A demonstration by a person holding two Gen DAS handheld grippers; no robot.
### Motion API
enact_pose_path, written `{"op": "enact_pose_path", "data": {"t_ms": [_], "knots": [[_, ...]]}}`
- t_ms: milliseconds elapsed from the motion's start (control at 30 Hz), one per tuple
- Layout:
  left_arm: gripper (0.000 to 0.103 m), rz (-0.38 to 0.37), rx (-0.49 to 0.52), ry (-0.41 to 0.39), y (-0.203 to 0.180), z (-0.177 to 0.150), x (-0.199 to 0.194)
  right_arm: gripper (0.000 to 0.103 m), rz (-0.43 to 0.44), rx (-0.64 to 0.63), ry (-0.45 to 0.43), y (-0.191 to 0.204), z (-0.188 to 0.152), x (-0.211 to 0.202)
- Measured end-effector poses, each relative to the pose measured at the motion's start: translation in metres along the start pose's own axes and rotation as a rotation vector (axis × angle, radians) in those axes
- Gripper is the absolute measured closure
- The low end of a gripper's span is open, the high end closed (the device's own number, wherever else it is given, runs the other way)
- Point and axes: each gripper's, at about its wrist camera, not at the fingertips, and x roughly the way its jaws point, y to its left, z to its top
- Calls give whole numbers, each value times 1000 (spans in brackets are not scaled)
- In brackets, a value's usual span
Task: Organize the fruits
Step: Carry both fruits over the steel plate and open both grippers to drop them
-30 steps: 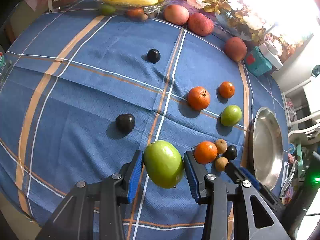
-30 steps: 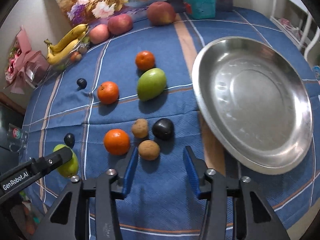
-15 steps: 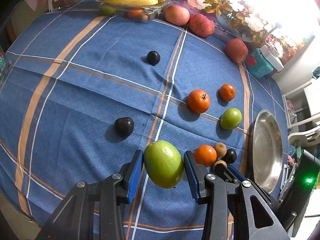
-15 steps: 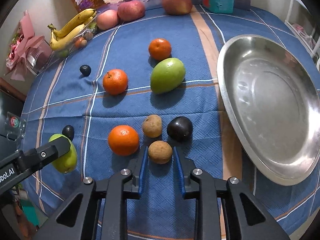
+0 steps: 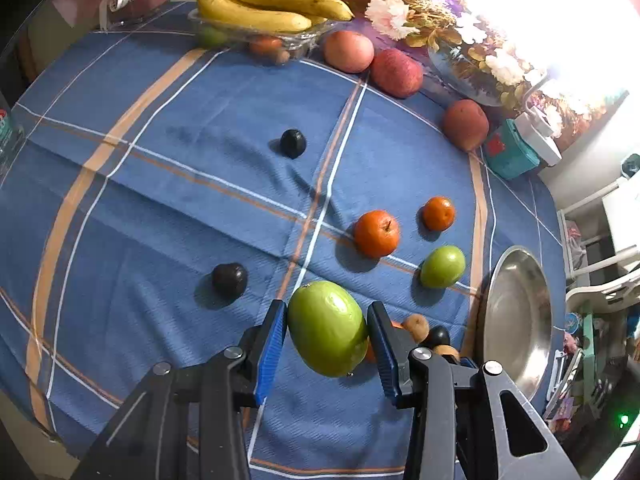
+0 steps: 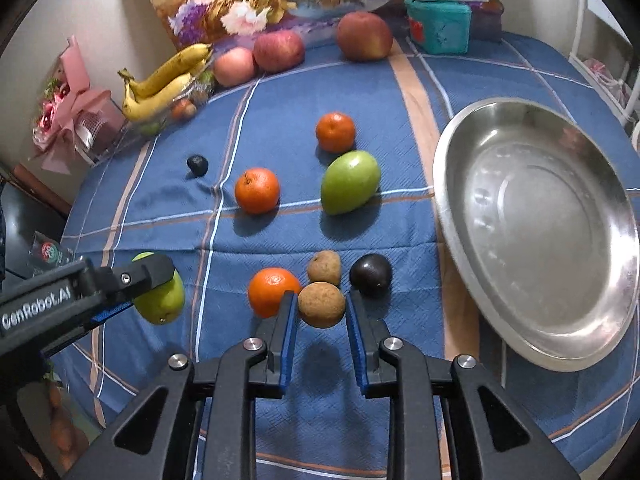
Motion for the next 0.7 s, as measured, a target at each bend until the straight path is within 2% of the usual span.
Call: {"op": "enact_pose_path", "data": {"t_ms": [233, 333, 500, 700], "knots": [[59, -12, 13, -35, -24, 14, -3, 78, -121, 81, -94, -29, 3, -28], [59, -31, 82, -48, -53, 11, -2, 78, -204, 136, -148, -50, 3, -44], [59, -132, 245, -45, -115, -4, 6, 78, -338, 280, -209, -95, 0, -64], [59, -234, 381, -31, -167, -26, 29, 78, -361, 361, -219, -124, -8, -73]]}}
